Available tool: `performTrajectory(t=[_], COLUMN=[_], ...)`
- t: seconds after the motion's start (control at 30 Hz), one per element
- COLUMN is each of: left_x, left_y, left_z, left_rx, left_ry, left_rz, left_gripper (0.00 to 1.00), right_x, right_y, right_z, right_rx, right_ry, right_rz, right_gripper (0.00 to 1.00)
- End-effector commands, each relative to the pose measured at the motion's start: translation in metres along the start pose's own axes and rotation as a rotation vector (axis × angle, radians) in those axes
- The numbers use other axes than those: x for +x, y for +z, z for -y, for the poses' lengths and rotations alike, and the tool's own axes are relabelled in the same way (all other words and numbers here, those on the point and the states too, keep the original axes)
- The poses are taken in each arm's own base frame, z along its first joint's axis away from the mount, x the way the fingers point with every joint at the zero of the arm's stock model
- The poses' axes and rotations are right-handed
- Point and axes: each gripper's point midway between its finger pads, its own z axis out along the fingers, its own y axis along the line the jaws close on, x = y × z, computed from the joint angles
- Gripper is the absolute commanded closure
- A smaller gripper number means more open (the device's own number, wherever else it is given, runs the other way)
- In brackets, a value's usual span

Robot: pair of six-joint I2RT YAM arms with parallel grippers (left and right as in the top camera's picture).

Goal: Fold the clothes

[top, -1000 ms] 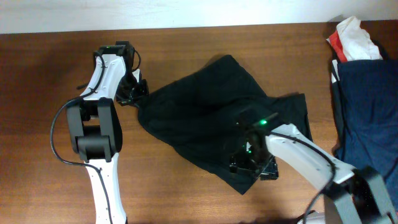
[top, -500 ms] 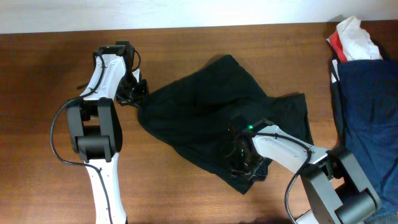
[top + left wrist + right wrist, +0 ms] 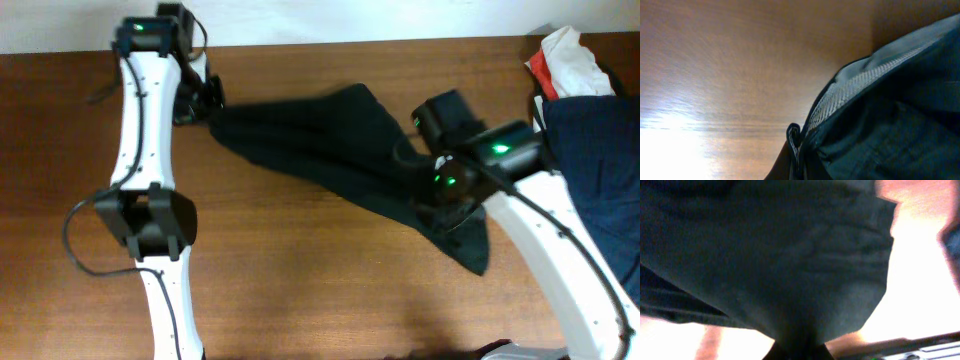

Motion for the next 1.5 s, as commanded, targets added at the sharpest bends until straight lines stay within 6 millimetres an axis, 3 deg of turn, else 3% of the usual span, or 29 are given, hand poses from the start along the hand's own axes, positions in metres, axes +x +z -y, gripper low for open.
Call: performTrajectory(t=[0.0, 0.07, 0.17, 0.33, 0.37, 0.43, 0.5, 0.57, 0.7, 0.77, 0.83, 0.93, 0.97, 1.0, 1.1, 1.17, 1.23, 1.3, 1.33, 1.37, 1.47], left_x=[-0.006, 0.012, 0.048, 0.113, 0.132, 0.147, 0.151, 0.141, 0.091, 0.058, 0.017, -0.033, -0.056, -0.067, -0.084, -0.088, -0.09, -0.085, -0.077, -0.074, -0.071], left_y=[-0.136, -0.199, -0.271, -0.355, -0.381, -0.405, -0.415, -0.403, -0.332, -0.287, -0.233, -0.175, -0.138, -0.109, -0.037, -0.01, -0.007, -0.008, -0.006, -0.004, -0.003], left_z=[0.007, 0.011, 0.001, -0.002, -0.003, -0.003, -0.008, -0.021, -0.026, -0.032, -0.036, -0.053, -0.064, -0.072, -0.094, -0.102, -0.107, -0.112, -0.115, -0.117, -0.118], left_rx=[0.05, 0.085, 0.065, 0.135, 0.16, 0.183, 0.165, 0.085, -0.003, -0.075, -0.118, -0.201, -0.24, -0.265, -0.312, -0.325, -0.327, -0.32, -0.322, -0.328, -0.334], left_ry=[-0.001, 0.003, -0.003, -0.024, -0.016, -0.008, -0.023, -0.069, -0.117, -0.14, -0.149, -0.182, -0.197, -0.205, -0.223, -0.23, -0.238, -0.248, -0.252, -0.24, -0.216], left_rz=[0.367, 0.519, 0.699, 0.922, 1.006, 1.093, 1.132, 1.105, 0.879, 0.763, 0.651, 0.591, 0.549, 0.507, 0.392, 0.35, 0.348, 0.329, 0.293, 0.275, 0.259], left_gripper=[0.99, 1.0, 0.99, 0.99, 1.0, 1.0, 1.0, 1.0, 1.0, 0.99, 1.0, 0.99, 0.99, 0.99, 0.99, 0.99, 0.94, 0.94, 1.0, 1.0, 1.0], right_x=[-0.038, -0.048, -0.053, -0.052, -0.049, -0.043, -0.042, -0.049, -0.083, -0.106, -0.144, -0.195, -0.215, -0.221, -0.227, -0.228, -0.219, -0.188, -0.159, -0.144, -0.117], right_y=[-0.077, -0.13, -0.181, -0.243, -0.259, -0.278, -0.288, -0.28, -0.235, -0.196, -0.139, -0.081, -0.047, -0.027, 0.015, 0.021, 0.017, 0.021, 0.025, 0.028, 0.031], right_z=[0.012, 0.014, 0.029, 0.036, 0.038, 0.044, 0.046, 0.041, 0.013, -0.007, -0.024, -0.039, -0.055, -0.064, -0.084, -0.084, -0.076, -0.075, -0.081, -0.09, -0.12], right_rx=[-0.016, -0.1, -0.144, -0.253, -0.289, -0.338, -0.362, -0.354, -0.276, -0.218, -0.122, -0.081, -0.098, -0.108, -0.094, -0.088, -0.08, -0.1, -0.15, -0.181, -0.223], right_ry=[-0.026, 0.005, 0.013, 0.018, 0.026, 0.059, 0.073, 0.081, 0.057, 0.04, 0.043, 0.031, -0.011, -0.018, -0.044, -0.034, -0.024, -0.044, -0.062, -0.107, -0.161], right_rz=[0.253, 0.379, 0.515, 0.706, 0.751, 0.805, 0.836, 0.812, 0.695, 0.607, 0.518, 0.485, 0.452, 0.426, 0.376, 0.365, 0.337, 0.206, 0.072, 0.014, -0.051], right_gripper=[0.9, 0.96, 0.96, 0.96, 0.96, 0.96, 0.96, 0.96, 0.96, 0.96, 0.96, 0.96, 0.96, 0.96, 0.96, 0.96, 0.96, 0.96, 0.96, 0.96, 0.96])
